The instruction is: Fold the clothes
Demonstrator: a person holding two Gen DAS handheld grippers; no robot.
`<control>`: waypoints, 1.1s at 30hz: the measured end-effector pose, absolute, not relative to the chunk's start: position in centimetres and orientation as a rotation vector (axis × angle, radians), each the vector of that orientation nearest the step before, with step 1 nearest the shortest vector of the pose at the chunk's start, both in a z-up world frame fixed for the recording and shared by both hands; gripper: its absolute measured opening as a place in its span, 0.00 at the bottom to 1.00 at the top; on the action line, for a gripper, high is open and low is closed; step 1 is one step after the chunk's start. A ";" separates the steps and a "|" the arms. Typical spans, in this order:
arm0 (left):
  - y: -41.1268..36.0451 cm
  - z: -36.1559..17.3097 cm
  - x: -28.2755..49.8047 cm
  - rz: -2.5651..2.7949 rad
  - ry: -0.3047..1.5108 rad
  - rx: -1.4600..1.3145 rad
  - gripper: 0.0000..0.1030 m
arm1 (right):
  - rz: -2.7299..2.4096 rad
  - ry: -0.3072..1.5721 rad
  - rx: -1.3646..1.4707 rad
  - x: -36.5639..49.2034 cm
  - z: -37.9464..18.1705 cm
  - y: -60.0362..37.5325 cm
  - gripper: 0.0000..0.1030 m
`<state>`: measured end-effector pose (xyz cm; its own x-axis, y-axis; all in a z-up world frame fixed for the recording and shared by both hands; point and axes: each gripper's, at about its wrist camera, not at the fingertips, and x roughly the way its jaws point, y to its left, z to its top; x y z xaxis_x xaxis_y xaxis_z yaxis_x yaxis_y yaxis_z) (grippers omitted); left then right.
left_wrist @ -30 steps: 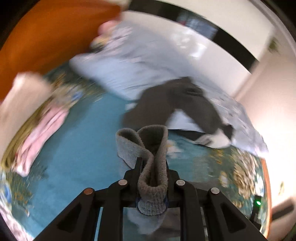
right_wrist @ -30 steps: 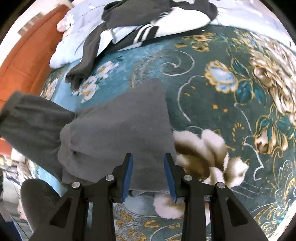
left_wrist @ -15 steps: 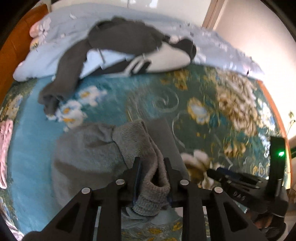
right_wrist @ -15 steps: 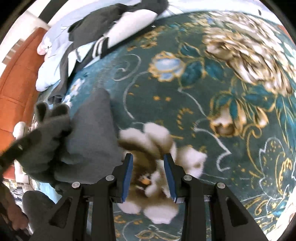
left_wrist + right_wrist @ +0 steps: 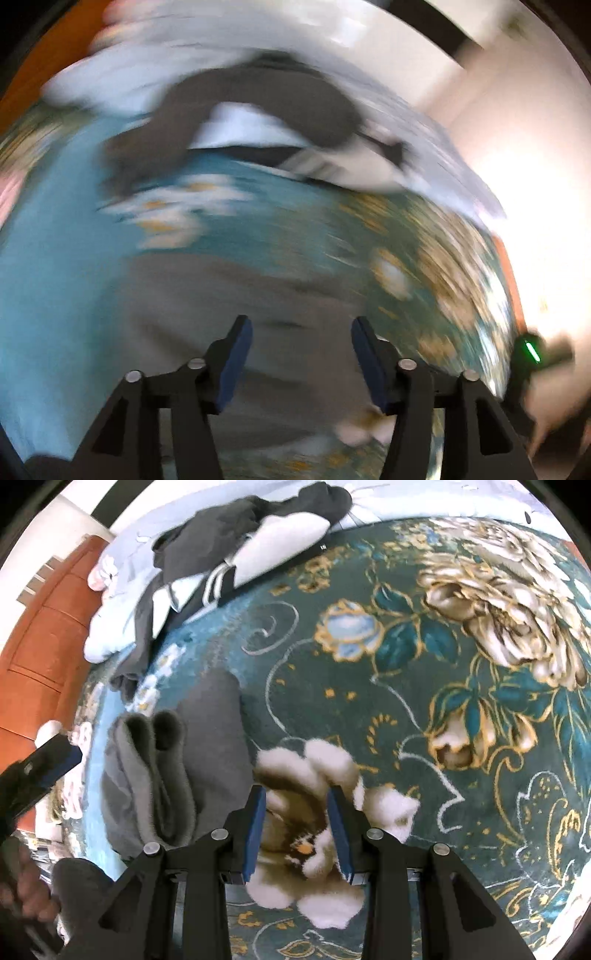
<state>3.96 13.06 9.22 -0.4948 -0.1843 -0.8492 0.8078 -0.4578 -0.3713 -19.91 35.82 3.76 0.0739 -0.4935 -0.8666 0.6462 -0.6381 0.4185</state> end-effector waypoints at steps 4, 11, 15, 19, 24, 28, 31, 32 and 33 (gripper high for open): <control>10.7 5.3 8.8 -1.780 1.172 0.945 0.59 | -1.594 0.137 1.447 -18.0 4.9 34.2 0.36; 10.6 2.4 10.2 -1.713 1.304 0.922 0.59 | -1.479 0.232 1.369 -13.8 4.8 29.0 0.44; 10.1 1.4 10.7 -1.671 1.384 0.922 0.59 | -1.429 0.256 1.442 -13.3 2.8 27.2 0.50; 10.1 1.4 11.4 -1.683 1.430 0.865 0.59 | -1.420 0.280 1.478 -12.8 1.6 26.4 0.54; 9.7 1.8 11.9 -1.720 1.469 0.811 0.59 | -1.460 0.252 1.451 -12.2 3.4 26.1 0.17; 10.0 3.9 12.0 -1.879 1.475 0.687 0.59 | -1.436 0.144 1.378 -12.5 6.9 26.2 0.09; 10.6 5.4 11.6 -2.000 1.457 0.642 0.59 | -1.400 0.040 1.294 -13.0 10.4 26.9 0.08; 10.8 5.7 11.4 -2.032 1.451 0.641 0.59 | -1.402 0.023 1.269 -13.3 11.3 27.2 0.08; 10.9 6.0 11.2 -2.064 1.445 0.640 0.59 | -1.410 0.010 1.248 -13.5 12.0 27.6 0.08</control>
<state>11.20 10.93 6.02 -0.7443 -0.1550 -0.6496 0.6635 -0.2829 -0.6926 -13.55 27.64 12.02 0.2671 -0.7082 -0.6536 0.7172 -0.3070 0.6256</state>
